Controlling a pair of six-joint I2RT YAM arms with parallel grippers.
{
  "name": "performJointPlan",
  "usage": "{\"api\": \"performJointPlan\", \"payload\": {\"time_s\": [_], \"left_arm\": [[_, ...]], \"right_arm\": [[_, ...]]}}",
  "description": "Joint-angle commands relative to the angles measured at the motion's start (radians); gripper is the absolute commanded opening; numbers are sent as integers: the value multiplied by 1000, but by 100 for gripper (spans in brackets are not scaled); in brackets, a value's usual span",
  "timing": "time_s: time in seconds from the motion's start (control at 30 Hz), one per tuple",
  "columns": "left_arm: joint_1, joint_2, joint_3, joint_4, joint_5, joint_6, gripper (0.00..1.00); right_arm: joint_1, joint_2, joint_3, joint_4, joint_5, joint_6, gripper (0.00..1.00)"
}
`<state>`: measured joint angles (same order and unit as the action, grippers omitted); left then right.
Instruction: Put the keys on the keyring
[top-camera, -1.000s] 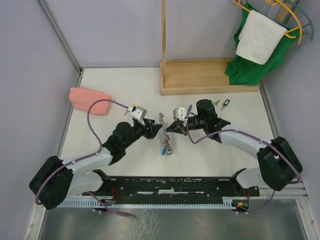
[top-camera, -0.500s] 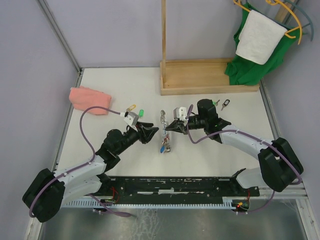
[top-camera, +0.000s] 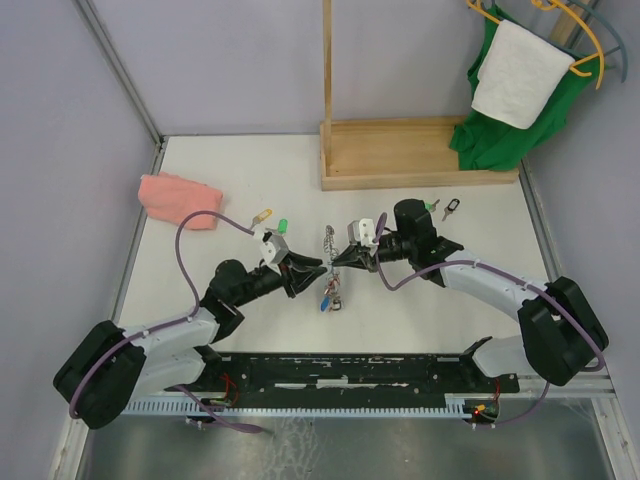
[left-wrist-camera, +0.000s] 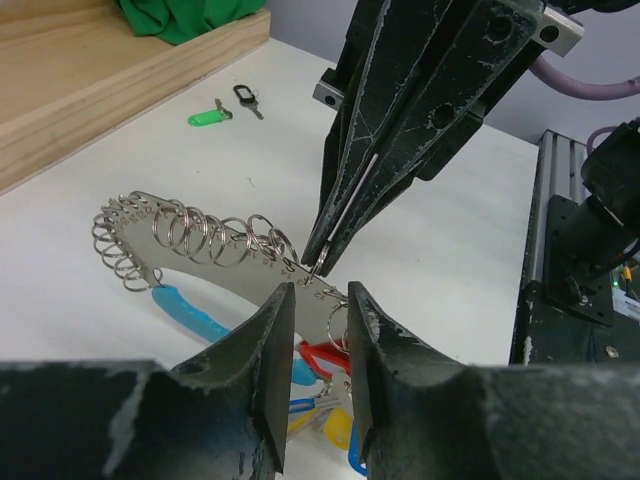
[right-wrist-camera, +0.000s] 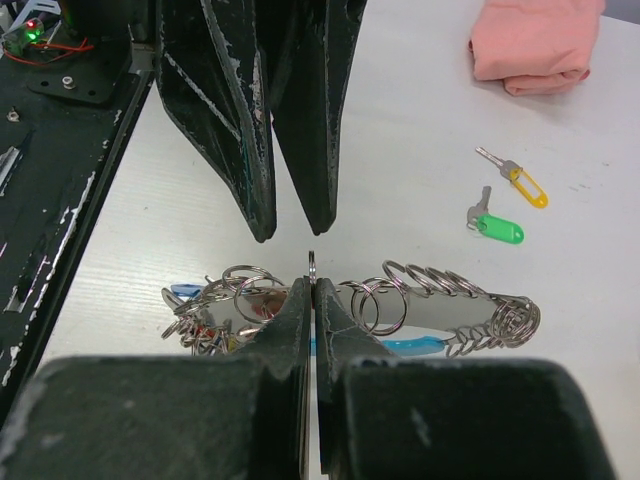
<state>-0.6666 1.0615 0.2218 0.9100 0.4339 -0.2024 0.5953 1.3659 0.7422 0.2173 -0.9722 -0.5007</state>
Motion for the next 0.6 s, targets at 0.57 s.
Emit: {"api": "performJointPlan", "payload": {"time_s": [0.57], "left_arm": [[9, 23, -29, 175, 173, 220, 47]], "right_arm": [[-3, -64, 40, -18, -115, -71, 1]]}}
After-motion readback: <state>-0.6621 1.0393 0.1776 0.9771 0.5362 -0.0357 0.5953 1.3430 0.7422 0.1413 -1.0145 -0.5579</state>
